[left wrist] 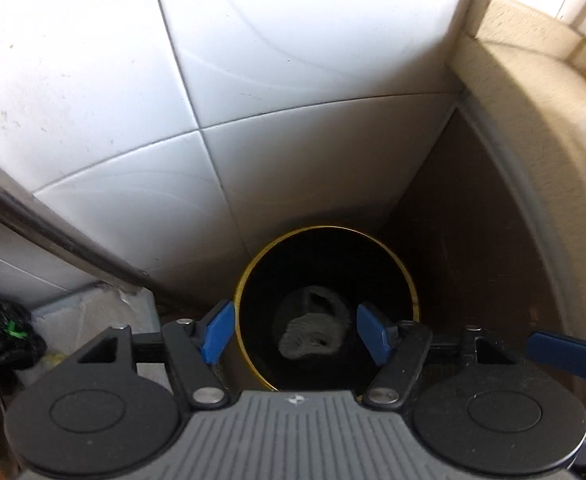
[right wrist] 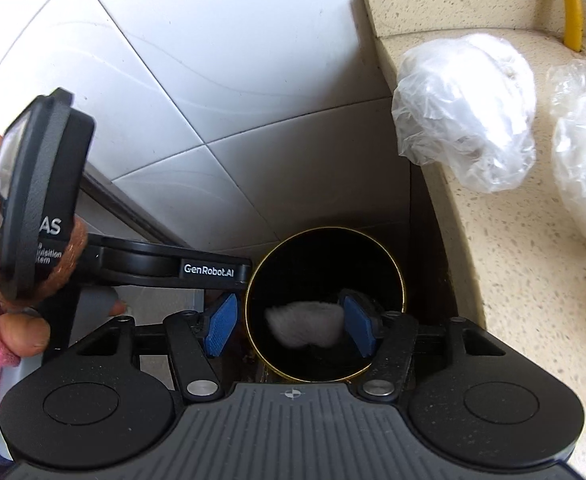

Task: Collect trash
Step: 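Move both tools back to the clear plastic bags on the counter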

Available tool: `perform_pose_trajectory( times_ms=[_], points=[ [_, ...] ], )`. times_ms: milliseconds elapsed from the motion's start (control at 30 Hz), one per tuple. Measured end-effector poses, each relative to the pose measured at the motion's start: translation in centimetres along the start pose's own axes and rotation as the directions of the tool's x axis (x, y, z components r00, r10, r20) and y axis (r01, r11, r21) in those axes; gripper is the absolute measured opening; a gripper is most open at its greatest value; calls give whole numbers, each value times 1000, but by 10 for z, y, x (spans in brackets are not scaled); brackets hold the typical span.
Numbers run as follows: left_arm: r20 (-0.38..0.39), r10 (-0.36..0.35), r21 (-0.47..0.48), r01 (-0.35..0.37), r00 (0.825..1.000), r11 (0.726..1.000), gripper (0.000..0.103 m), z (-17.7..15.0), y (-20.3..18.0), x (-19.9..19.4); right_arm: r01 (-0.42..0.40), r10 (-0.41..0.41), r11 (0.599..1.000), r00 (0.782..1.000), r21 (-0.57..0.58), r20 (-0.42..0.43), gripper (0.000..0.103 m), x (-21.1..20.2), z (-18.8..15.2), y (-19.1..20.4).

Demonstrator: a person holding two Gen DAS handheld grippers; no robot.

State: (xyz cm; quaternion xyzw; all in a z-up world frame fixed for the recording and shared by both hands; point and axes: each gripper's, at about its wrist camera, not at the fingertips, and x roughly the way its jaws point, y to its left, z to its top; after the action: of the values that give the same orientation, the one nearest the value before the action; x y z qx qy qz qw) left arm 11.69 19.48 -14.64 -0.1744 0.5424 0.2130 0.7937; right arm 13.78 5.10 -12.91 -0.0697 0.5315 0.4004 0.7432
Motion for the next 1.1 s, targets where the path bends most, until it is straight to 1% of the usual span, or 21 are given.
perform_pose_trajectory(
  times_ms=[67,167,333,367,433,633,700,800,933,1100],
  points=[
    [9,-27,-21,28,1000,999,64,-2,4,-9,-4,4,1000,1000,3,14,67,-3,0,3],
    [22,-27,-29,27,999,999,64,-3,7,-24,-16,17,1000,999,-4,36,68,-19,-2,3],
    [109,-54,4,54,993,999,64,-5,-5,-61,-23,25,1000,994,-20,109,71,-55,-6,3],
    [125,-64,8,63,990,998,64,-2,-2,-64,-20,22,1000,991,-19,132,73,-64,-7,2],
    [153,-80,17,78,985,997,65,0,-7,-77,-8,10,1000,985,-13,175,74,-80,-7,-3],
    [237,-137,95,118,962,988,65,4,-33,-109,47,-50,999,957,19,287,77,-121,-3,-24],
    [249,-147,115,121,957,986,66,7,-44,-115,68,-78,997,946,42,313,77,-130,-1,-35],
    [254,-157,137,125,955,983,67,12,-60,-122,75,-96,995,935,73,341,77,-141,-2,-49],
    [259,-142,159,103,955,982,68,12,-80,-129,70,-99,993,930,92,354,78,-152,-3,-65],
    [274,-139,195,87,952,977,68,11,-92,-132,35,-76,992,926,117,369,78,-156,-6,-78]
  ],
)
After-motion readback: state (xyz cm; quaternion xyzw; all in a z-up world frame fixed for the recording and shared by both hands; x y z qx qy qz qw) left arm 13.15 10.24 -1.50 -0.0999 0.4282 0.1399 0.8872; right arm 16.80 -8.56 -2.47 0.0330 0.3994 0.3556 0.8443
